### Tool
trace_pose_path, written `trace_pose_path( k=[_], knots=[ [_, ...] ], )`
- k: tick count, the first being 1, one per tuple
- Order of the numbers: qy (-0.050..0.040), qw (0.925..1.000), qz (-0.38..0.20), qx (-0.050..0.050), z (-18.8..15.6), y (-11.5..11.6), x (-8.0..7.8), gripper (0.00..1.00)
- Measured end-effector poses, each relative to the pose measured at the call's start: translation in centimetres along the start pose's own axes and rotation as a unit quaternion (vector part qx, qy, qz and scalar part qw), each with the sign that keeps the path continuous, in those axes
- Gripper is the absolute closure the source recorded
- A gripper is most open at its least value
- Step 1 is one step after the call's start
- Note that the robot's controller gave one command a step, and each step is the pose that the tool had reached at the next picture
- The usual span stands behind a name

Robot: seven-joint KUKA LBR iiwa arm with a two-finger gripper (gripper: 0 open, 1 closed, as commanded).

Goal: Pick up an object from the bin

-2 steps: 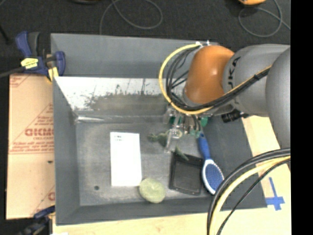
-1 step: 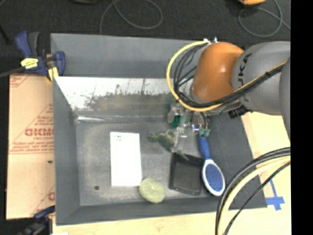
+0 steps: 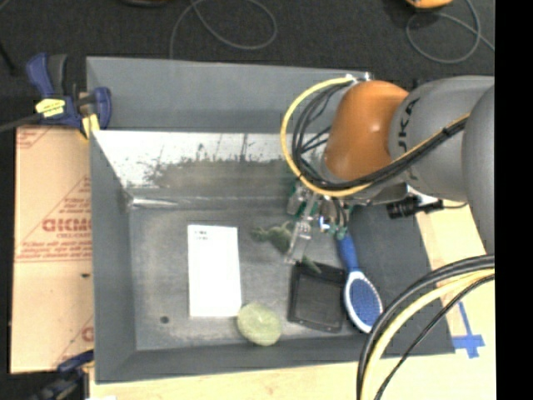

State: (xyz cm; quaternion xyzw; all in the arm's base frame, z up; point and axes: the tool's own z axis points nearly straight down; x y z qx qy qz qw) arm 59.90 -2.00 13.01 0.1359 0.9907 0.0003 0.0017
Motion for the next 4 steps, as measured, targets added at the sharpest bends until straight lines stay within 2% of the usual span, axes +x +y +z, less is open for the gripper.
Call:
trace_pose_path(
  k=[1,2,4],
  knots=[
    [-0.0015,0.9995,0.033,0.000,5.2,-3.1,2.2,0.00],
    [0.0000,0.9989,0.047,0.000,5.9,-1.5,1.1,1.00],
    [0.0011,0.9989,0.046,0.000,5.7,-1.5,1.2,1.00]
  ],
)
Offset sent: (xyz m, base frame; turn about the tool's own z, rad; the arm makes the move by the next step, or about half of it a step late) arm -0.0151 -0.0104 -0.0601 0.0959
